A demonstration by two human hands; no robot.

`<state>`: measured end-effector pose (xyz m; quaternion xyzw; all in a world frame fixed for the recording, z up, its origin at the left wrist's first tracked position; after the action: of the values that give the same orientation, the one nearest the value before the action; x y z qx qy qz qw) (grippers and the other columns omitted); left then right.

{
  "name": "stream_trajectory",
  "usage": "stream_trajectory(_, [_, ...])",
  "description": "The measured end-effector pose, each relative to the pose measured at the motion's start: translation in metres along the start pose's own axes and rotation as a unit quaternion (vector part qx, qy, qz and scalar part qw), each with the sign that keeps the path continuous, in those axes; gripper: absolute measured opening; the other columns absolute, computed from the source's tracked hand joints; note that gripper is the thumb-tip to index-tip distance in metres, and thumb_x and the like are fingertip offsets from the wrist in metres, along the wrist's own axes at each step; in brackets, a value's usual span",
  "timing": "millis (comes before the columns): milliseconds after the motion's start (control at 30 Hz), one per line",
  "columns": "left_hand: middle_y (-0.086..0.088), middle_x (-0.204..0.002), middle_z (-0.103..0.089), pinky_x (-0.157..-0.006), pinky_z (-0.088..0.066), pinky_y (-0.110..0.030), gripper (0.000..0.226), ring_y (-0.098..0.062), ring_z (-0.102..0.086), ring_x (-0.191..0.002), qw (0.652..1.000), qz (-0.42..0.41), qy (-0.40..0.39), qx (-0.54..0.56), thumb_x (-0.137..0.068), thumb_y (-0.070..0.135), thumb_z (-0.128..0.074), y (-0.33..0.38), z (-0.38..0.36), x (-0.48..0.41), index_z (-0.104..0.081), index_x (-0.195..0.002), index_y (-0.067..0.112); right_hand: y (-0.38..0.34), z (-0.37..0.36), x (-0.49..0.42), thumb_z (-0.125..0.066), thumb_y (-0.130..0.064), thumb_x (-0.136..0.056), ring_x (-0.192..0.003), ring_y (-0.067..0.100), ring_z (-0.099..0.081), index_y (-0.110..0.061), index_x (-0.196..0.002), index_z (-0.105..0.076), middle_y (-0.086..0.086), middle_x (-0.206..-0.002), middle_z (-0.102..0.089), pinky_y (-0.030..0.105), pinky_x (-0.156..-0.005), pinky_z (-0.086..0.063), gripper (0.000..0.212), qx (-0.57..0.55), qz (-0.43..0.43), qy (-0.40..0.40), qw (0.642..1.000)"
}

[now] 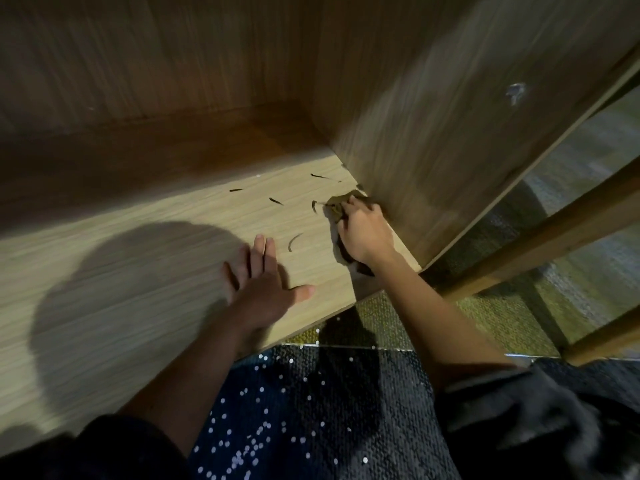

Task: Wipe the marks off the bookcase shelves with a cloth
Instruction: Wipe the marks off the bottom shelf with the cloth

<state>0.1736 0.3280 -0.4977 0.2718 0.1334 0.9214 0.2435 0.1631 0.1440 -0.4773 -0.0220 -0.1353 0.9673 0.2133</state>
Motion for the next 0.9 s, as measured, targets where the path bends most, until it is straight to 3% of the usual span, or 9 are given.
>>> stream_trajectory(133, [-0.003,-0.151,0.03,-0.109,0.015,-0.054,0.105,-0.031,0.025,-0.139,1.0,0.004,0.002,-0.008,-0.082,0.069,-0.04,0.002,-0.001,-0.002,0.023,-0.144,0.013,0.012,0.001,0.043,-0.04,-0.022,-0.095,-0.132,0.026,-0.027,-0.014,-0.138,-0.04,0.003,-0.149,-0.032,0.036,-0.107,-0.027,0.044,0.004,0.032,0.018,0.999])
stream_trajectory(333, [-0.003,-0.151,0.03,-0.11,0.015,-0.054,0.104,-0.031,0.026,-0.139,1.0,0.01,-0.005,-0.014,-0.082,0.069,-0.039,0.001,0.0,-0.001,0.023,-0.144,0.013,0.002,0.001,-0.021,-0.038,-0.025,-0.094,-0.134,0.027,-0.03,-0.005,-0.134,-0.043,0.012,-0.146,-0.036,0.036,-0.109,-0.023,0.045,0.004,0.0,-0.005,1.0])
stream_trajectory(467, [-0.001,-0.151,0.031,-0.109,0.015,-0.053,0.105,-0.029,0.025,-0.139,1.0,0.013,-0.004,-0.008,-0.081,0.07,-0.04,0.0,0.0,-0.002,0.024,-0.144,0.015,0.014,0.005,0.006,-0.037,-0.024,-0.095,-0.136,0.023,-0.024,-0.011,-0.141,-0.035,0.003,-0.151,-0.028,0.032,-0.111,-0.017,0.048,-0.036,0.047,-0.04,0.997])
stream_trajectory(667, [-0.002,-0.151,0.031,-0.109,0.015,-0.053,0.105,-0.028,0.024,-0.14,1.0,0.016,-0.014,-0.013,-0.082,0.069,-0.04,0.001,-0.001,-0.004,0.025,-0.143,0.014,-0.001,-0.005,-0.02,-0.032,-0.026,-0.098,-0.138,0.024,-0.02,-0.009,-0.141,-0.034,0.006,-0.151,-0.027,0.031,-0.113,-0.011,0.047,-0.034,0.034,-0.029,0.998])
stream_trajectory(800, [-0.003,-0.15,0.034,-0.109,0.014,-0.053,0.105,-0.029,0.026,-0.139,0.999,0.007,-0.049,-0.013,-0.083,0.065,-0.044,-0.002,0.003,-0.005,0.026,-0.143,0.013,-0.036,-0.007,0.0,-0.034,-0.022,-0.095,-0.137,0.019,-0.018,-0.016,-0.141,-0.037,-0.003,-0.152,-0.026,0.028,-0.113,-0.011,0.047,-0.096,0.115,-0.082,0.985])
stream_trajectory(900, [-0.003,-0.149,0.035,-0.109,0.015,-0.052,0.107,-0.029,0.027,-0.138,0.998,0.001,-0.06,0.007,-0.083,0.061,-0.049,-0.003,0.004,-0.003,0.026,-0.142,0.013,-0.021,-0.009,0.032,-0.03,-0.026,-0.084,-0.134,0.014,-0.025,-0.02,-0.135,-0.046,-0.007,-0.147,-0.035,0.024,-0.111,-0.016,0.054,-0.097,0.201,-0.077,0.972])
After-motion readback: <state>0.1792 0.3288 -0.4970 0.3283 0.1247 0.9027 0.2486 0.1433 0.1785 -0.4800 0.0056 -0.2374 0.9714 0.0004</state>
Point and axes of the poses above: each hand's wrist, its own x-axis away from the middle knuckle, its own z-axis out of the back of the hand, y = z × x, the point moved 3 cm from there along -x, towards the middle knuckle
